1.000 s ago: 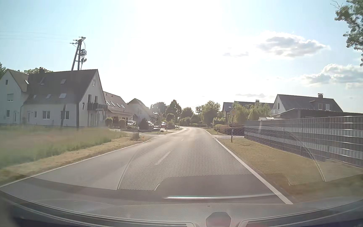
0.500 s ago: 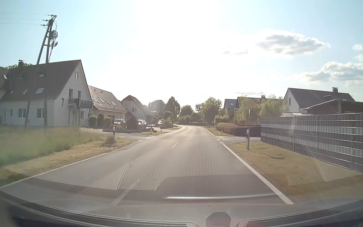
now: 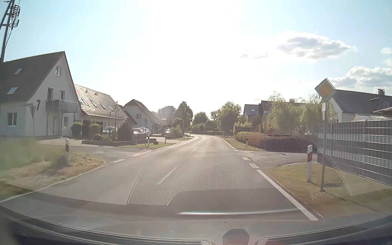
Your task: Follow the waypoints while adhering to traffic rules and regulations
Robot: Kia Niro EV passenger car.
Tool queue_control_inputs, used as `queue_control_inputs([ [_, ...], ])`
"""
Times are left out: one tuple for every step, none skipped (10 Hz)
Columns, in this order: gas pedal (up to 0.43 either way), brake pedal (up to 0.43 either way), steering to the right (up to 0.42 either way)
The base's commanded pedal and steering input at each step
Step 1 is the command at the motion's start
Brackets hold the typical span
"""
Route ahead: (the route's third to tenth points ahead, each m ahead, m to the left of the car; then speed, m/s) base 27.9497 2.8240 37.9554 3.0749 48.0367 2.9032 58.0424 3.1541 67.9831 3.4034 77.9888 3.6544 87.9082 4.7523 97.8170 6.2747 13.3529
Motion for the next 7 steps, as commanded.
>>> queue_control_inputs([
  [0.079, 0.006, 0.005],
  [0.079, 0.006, 0.006],
  [0.079, 0.006, 0.005],
  [0.087, 0.006, 0.005],
  [0.098, 0.006, 0.005],
  [0.098, 0.006, 0.005],
  [0.118, 0.006, 0.005],
])
